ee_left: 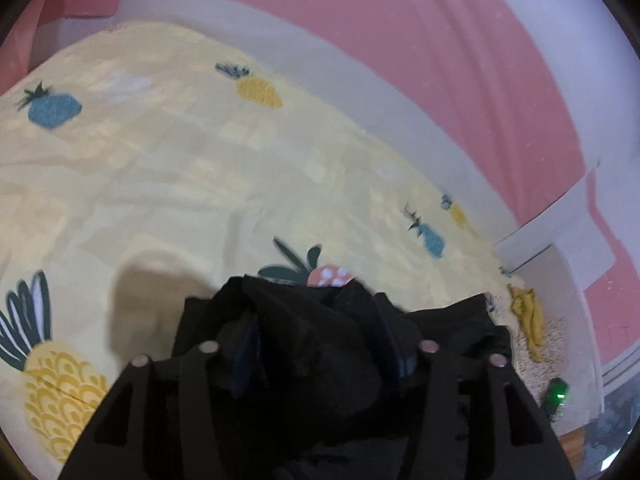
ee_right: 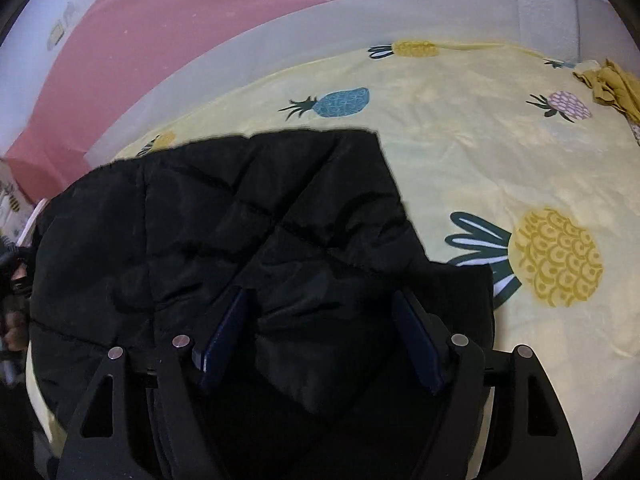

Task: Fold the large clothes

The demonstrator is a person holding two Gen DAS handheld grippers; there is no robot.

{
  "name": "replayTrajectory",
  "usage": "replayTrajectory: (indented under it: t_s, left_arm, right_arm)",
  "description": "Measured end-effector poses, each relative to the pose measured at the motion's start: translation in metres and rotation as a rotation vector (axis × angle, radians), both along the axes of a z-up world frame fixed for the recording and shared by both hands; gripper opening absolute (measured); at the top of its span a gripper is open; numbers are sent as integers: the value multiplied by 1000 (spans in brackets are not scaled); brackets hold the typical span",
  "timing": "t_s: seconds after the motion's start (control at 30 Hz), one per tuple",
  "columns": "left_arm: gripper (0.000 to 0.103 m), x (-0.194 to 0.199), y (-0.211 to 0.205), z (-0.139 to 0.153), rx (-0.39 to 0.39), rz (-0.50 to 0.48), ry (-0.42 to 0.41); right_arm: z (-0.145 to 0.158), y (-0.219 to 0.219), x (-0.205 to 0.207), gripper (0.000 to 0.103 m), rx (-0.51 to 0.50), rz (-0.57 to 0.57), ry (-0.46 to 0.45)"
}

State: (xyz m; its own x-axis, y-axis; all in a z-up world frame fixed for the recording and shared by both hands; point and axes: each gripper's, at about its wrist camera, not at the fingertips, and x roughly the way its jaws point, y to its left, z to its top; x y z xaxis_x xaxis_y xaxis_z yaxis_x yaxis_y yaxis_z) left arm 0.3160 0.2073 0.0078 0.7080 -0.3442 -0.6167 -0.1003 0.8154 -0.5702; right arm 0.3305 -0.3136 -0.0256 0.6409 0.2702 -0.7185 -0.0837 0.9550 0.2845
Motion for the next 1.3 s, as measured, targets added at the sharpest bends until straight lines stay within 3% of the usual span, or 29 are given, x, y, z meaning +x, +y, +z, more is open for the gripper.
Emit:
replayTrajectory:
  t_s: [0.07, 0.13, 0.17, 0.27, 0.4, 0.5, 0.57, 0.63, 0.73, 0.83, 0.9, 0.93, 1.0, 1.17, 1.3]
  left_arm:
    - [64, -7, 4, 13, 7, 8, -32]
    - [76, -18, 5, 25, 86, 63, -78]
    - [76, -23, 5, 31, 117, 78, -109]
    - [76, -31, -2, 33, 110, 56, -113]
    - [76, -35, -45, 30, 175, -88, -103]
    - [76, -47, -89, 29, 223, -227, -137]
    - [76, -50, -119, 25, 287, -304, -163]
    - [76, -39, -144, 16, 375, -348, -160]
    - [76, 0, -156, -4, 508, -319, -79]
    - [76, 29, -141, -19, 584, -262, -26]
    - [77, 41, -132, -29, 639, -239, -11]
    - [77, 42, -125, -32, 616, -247, -11]
    - [77, 44, -115, -39, 573, -242, -23]
    - [77, 44, -97, -61, 470, -175, -45]
    - [77, 48, -98, -69, 467, -157, -42]
  right_arm:
    - [2, 1, 2, 74, -6, -7, 1]
    - [1, 2, 3, 74, -19, -9, 2]
    - [2, 2, 3, 74, -22, -7, 1]
    - [4, 0, 1, 74, -21, -14, 6]
    - [12, -1, -5, 74, -24, -36, -3]
    - [38, 9, -26, 74, -38, -39, -91]
    - [54, 21, -46, 74, -27, -5, -168]
    - [57, 38, -51, 74, -80, 33, -182]
    - [41, 59, -25, 74, -180, 71, -109]
    - [19, 47, 11, 74, -220, 31, 10]
    - [9, 37, 26, 74, -259, -17, 42]
    - [3, 32, 32, 74, -272, -34, 52]
    - [-11, 23, 39, 74, -193, -29, 90]
    - [-27, 12, 42, 74, -134, -41, 73]
    - [-34, 14, 46, 74, -135, -40, 80]
